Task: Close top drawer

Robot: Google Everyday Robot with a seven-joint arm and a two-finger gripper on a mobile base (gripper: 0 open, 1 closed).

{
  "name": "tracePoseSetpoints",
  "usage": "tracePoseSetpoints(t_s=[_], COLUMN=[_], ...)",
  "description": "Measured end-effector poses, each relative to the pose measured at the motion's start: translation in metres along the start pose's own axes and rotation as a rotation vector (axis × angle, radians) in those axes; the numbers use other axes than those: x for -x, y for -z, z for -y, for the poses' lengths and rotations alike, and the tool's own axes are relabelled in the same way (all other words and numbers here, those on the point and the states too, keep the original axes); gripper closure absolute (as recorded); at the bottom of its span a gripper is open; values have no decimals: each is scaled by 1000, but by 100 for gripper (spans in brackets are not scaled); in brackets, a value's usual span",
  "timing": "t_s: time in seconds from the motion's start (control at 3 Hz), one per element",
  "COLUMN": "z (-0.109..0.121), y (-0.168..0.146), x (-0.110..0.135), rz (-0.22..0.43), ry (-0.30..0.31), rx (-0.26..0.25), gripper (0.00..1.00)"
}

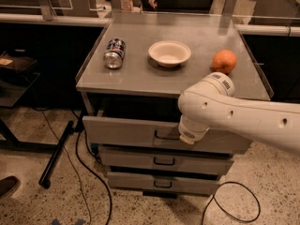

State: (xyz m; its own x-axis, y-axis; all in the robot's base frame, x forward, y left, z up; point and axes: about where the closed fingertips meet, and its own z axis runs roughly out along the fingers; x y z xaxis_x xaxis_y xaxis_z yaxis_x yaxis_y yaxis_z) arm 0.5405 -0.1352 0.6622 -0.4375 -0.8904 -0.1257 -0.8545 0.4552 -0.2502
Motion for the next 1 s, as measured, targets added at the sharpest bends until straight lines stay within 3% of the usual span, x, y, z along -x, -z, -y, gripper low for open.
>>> tracePoseSetpoints(t_s=[0.33, 0.67, 1.0], z=[0, 0, 0], y=[0, 0, 0], x=[0, 0, 0], rz=[0, 0, 0], ry=[0, 0, 0], rx=[0, 0, 0], gripper=[11, 0, 0])
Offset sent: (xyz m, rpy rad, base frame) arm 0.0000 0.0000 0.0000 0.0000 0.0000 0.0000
